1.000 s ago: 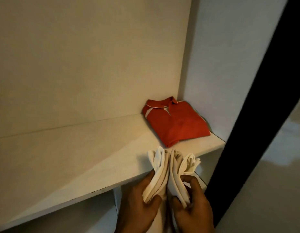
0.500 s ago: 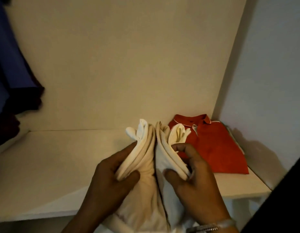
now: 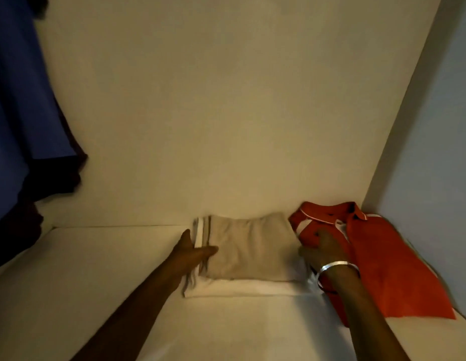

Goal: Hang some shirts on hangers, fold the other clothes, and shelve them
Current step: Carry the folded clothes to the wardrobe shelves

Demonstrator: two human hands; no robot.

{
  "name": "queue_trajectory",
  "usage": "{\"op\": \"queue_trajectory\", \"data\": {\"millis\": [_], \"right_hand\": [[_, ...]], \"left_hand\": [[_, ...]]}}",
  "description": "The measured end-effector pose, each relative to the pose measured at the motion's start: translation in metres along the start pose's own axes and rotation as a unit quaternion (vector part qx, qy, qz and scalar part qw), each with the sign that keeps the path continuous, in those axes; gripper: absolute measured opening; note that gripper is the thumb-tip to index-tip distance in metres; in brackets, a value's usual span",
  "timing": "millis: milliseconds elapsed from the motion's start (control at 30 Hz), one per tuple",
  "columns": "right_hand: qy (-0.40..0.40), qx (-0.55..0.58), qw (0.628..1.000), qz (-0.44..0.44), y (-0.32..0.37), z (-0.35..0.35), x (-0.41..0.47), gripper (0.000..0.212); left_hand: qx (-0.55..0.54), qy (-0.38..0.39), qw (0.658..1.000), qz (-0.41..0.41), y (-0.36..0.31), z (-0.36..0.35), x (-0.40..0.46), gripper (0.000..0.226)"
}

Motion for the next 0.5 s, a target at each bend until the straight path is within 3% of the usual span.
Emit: {"op": "queue_trajectory", "data": {"millis": [67,133,200,333,400,500], "right_hand": [[-0.065,-0.168,0.982,0.059,-0.007,-0.006,0.002,0.07],[-0.107,-0.173,0.968,0.146,0.015,-0.007,-0.009,0.048],[-0.07,-0.197,0.953,0.217,0.037,-0.022,-0.008,0.047],[0.113,-0.316,0.921,0.197,0.021,-0.082,0.017,0.056],[0.1,-0.309,0.924,0.201,0.003,-0.097,0.026,0.057],[0.089,-0.305,0.925,0.207,-0.005,-0.103,0.035,0.057]], "left_hand": [[0.152,-0.014,0.987,-0.058,0.009,0.002,0.007,0.113],[0.276,-0.057,0.936,-0.21,-0.001,-0.009,0.003,0.096],[0.344,-0.039,0.896,-0.278,-0.012,-0.032,0.003,0.078],[0.459,0.024,0.86,-0.222,0.015,-0.07,0.016,0.08],[0.464,-0.001,0.86,-0.21,0.031,-0.074,0.021,0.091],[0.463,-0.012,0.862,-0.207,0.033,-0.076,0.027,0.072]]}}
Point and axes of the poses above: each hand's wrist, its own x-axis towards the middle knuckle, its own z-axis out of the back of the hand, y = z × x, the point moved 3 cm from there along x, towards the middle knuckle, and after that the axes turned 7 degrees about -x, right-handed, at the moved point
